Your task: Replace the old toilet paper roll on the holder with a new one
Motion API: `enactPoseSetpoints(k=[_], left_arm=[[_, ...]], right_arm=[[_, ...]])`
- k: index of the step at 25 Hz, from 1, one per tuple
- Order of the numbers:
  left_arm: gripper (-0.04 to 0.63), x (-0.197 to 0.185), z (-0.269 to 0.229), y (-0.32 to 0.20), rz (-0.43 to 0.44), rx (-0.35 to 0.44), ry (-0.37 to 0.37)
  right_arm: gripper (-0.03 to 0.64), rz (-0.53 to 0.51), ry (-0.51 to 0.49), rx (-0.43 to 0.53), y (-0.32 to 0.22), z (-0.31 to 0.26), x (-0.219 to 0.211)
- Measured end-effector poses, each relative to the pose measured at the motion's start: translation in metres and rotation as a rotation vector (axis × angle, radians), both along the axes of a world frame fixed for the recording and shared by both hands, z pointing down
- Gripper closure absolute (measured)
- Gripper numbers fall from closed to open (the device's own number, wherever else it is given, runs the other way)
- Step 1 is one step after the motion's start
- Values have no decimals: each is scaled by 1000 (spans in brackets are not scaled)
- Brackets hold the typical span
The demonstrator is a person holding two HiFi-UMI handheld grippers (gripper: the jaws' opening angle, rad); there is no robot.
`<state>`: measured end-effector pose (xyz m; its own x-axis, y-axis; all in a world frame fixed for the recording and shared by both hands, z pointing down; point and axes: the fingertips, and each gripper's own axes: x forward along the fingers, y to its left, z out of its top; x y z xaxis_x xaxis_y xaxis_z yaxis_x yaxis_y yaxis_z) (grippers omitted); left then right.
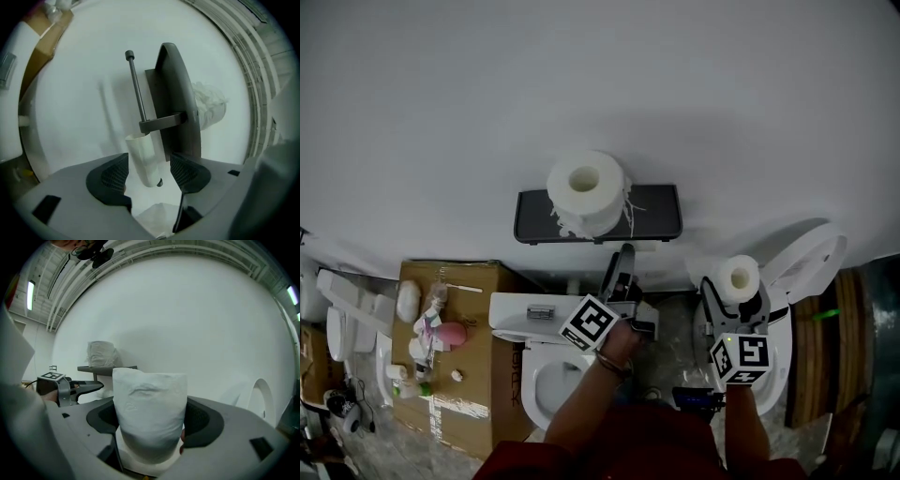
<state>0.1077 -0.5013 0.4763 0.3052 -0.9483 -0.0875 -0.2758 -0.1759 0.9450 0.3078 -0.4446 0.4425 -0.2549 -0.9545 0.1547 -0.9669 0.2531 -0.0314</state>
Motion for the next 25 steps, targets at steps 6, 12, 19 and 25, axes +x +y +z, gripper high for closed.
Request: enactPoseSetpoints(k=[6,12,19,25], left_arm=[[311,-2,4,-29,-36,-10,48],[356,-3,12,-36,-49,-36,87],[390,2,8,-36,-38,-30,110],[393,10,10,-34,-41,-46,165]], right_arm=[[237,23,18,-11,-5,4,6],[236,34,19,-15,-9,6,9],[236,36,20,-7,-10,3,11],[237,67,21,-8,-4,3,25]])
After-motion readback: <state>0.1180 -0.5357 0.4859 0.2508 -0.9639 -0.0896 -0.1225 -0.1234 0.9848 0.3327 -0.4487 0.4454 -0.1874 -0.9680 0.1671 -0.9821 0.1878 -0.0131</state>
